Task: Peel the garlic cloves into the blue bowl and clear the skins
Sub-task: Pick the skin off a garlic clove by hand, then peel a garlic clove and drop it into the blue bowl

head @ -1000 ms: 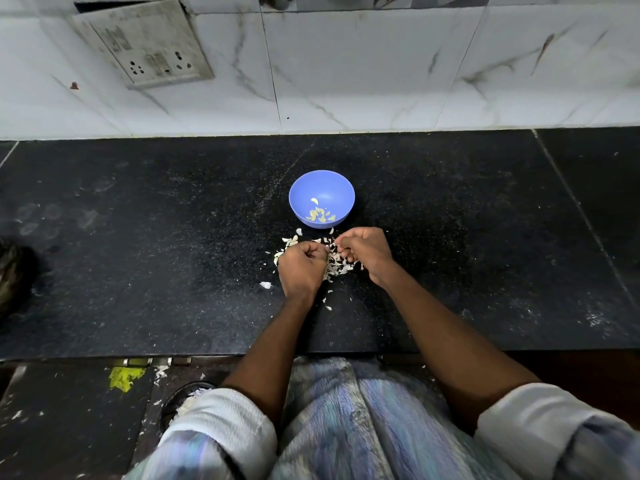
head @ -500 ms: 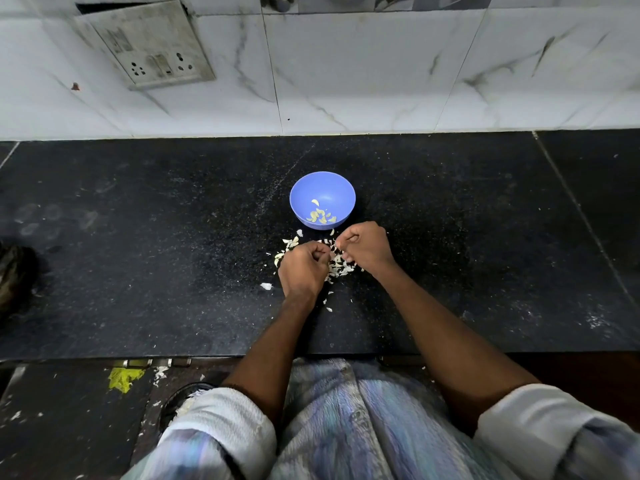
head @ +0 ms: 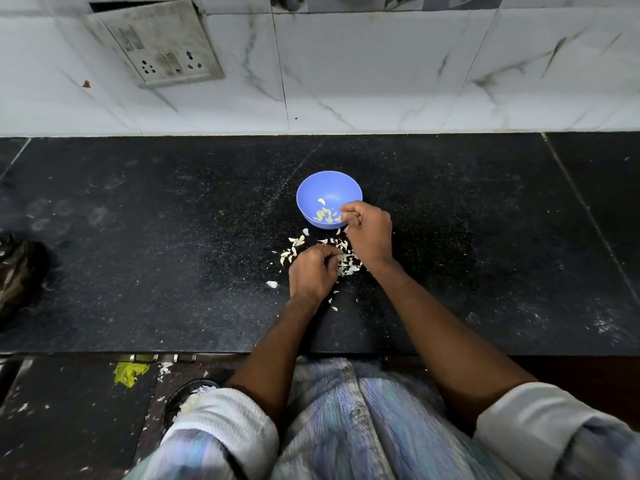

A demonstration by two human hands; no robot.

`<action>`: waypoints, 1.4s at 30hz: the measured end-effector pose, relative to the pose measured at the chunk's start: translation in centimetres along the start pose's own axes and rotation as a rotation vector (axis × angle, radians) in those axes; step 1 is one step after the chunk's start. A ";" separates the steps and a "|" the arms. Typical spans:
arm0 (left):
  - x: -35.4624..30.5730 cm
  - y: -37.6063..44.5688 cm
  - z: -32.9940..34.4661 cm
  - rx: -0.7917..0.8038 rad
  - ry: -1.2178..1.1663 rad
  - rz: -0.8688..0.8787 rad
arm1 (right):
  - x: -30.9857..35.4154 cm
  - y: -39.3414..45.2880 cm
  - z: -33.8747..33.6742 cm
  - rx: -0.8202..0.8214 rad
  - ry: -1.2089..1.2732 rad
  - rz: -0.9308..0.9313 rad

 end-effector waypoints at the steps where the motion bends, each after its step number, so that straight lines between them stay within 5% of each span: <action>1: -0.1 0.0 -0.2 0.001 -0.007 0.007 | 0.5 0.3 0.1 -0.008 -0.027 -0.006; 6: 1.9 0.7 -1.5 -0.023 -0.107 -0.042 | 1.4 1.7 1.6 0.017 -0.202 0.041; 11: 5.4 1.5 -4.2 -0.221 -0.339 -0.116 | 2.5 1.6 2.3 -0.057 -0.188 0.077; 14: 7.9 1.8 -5.5 -0.317 -0.421 -0.200 | 4.6 1.2 3.4 -0.038 -0.212 -0.070; 17: 9.9 1.6 -6.1 -0.363 -0.467 -0.250 | 6.5 -0.5 7.0 0.215 -0.303 -0.293; 24: 10.6 0.9 -7.4 -0.327 -0.343 -0.251 | 5.0 -4.2 12.0 0.500 -0.572 -0.351; 33: 9.5 1.4 -6.2 -0.082 -0.049 -0.178 | 3.9 -3.4 11.4 0.463 -0.467 -0.189; 42: 9.0 1.8 -6.6 -0.091 0.001 -0.173 | 2.8 -2.7 10.7 0.431 -0.427 -0.172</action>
Point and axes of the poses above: each hand's wrist, its own y-axis towards the middle knuckle, its own z-axis out of the palm, x = y × z, the point moved 8 cm from there along y, towards the middle knuckle, and after that the axes turned 3 degrees about -y, right-handed, at the moved point
